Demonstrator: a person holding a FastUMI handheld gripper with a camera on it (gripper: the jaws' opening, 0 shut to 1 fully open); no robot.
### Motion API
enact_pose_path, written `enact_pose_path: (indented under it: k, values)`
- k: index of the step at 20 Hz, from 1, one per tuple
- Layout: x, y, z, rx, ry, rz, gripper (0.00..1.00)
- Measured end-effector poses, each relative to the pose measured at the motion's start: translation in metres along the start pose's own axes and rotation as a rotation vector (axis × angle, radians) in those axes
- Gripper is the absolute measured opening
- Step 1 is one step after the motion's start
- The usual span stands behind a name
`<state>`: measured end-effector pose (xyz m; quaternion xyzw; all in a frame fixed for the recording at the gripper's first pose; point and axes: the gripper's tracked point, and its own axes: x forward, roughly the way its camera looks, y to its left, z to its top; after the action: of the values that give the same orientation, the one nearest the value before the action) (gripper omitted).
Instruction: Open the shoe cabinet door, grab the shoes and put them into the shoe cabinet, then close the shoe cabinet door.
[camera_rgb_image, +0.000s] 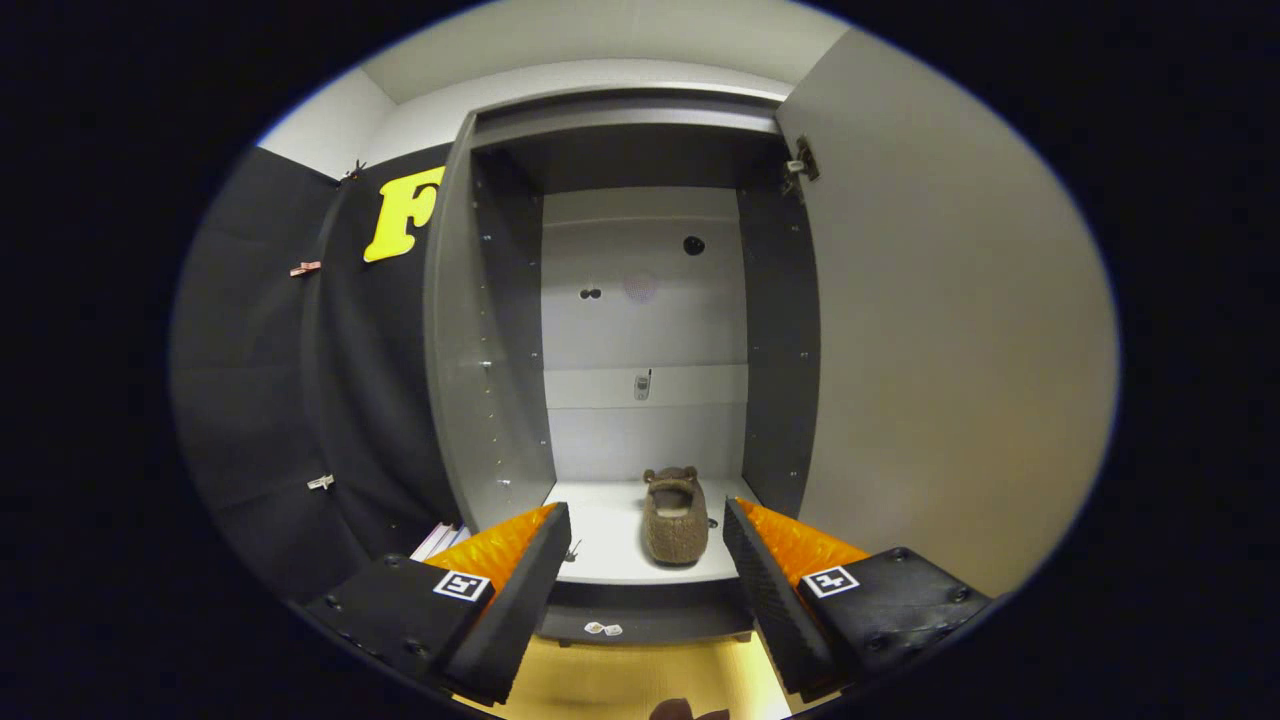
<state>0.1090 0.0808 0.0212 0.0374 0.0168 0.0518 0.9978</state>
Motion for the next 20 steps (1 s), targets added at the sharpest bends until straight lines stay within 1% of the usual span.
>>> enact_pose_path:
  k: [4, 7, 9, 11, 16, 20]
  values:
    - [-0.049, 0.005, -0.013, -0.031, -0.006, 0.02, 0.97]
    - [-0.081, 0.005, -0.025, -0.018, 0.006, 0.027, 0.97]
    - [-0.101, 0.0, -0.027, -0.015, -0.017, 0.022, 0.98]
    - [-0.119, -0.011, -0.033, -0.031, -0.032, 0.01, 0.97]
    - [-0.165, -0.041, -0.041, -0.018, -0.033, 0.017, 0.98]
    - [-0.195, -0.084, -0.042, -0.007, -0.012, 0.0, 0.98]
